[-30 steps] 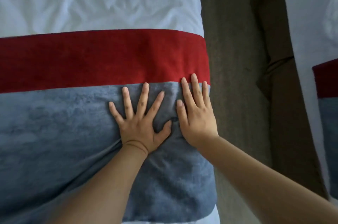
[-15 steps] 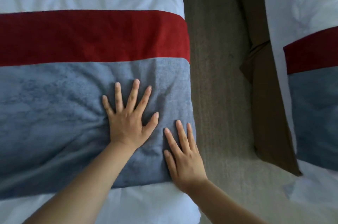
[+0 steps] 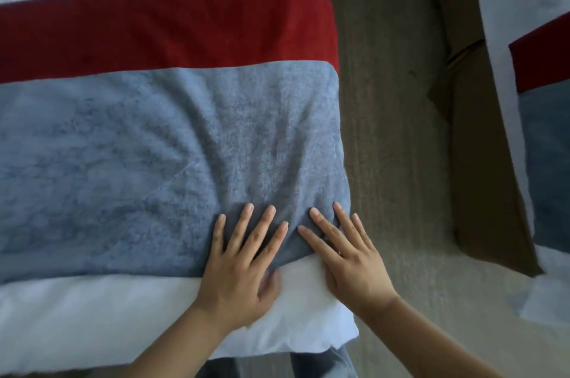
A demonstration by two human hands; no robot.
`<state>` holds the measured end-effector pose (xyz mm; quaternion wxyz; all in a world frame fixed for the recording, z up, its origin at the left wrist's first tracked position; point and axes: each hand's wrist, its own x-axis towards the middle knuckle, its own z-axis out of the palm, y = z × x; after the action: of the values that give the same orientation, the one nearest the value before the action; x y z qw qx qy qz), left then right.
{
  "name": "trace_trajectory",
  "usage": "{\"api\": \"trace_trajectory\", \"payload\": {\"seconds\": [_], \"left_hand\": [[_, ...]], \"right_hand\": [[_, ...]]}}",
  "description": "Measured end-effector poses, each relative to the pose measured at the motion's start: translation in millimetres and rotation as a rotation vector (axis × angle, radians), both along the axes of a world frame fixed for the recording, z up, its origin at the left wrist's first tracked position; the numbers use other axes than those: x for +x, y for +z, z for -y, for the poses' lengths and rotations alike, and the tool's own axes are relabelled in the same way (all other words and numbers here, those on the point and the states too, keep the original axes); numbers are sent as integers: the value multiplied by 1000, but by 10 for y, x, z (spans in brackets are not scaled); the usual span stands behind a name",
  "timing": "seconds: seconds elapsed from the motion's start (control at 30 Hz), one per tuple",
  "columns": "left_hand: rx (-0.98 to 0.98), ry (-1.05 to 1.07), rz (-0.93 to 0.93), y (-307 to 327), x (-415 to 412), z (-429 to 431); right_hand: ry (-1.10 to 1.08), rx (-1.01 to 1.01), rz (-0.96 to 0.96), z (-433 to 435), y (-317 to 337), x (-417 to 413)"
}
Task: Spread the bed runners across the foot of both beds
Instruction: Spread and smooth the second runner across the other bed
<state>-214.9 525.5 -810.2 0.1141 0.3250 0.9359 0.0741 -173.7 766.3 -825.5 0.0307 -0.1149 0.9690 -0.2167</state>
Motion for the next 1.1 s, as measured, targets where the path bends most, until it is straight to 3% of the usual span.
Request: {"api": "trace_trajectory", "payload": {"seconds": [0.23,0.4,0.53,0.7,0.83,1.1], "left_hand": [[-90,46,-7,17,-24,-341],[-58,93,-18,52,-17,-370],[-65,105,19,115,3,-421],[-40,68,69,184,58,-465],[-46,5,51,172,187,-532],[-94,98,-84,216,-62,200]], "right_hand": [[74,-35,-16,178,60,-110],[92,45,-48,264,67,-108],[63,90,-65,343,139,-139],[-52,-30,-115,222,184,-58],[-82,-7,-71,152,148,144],[-152,124,22,332,211,93]]}}
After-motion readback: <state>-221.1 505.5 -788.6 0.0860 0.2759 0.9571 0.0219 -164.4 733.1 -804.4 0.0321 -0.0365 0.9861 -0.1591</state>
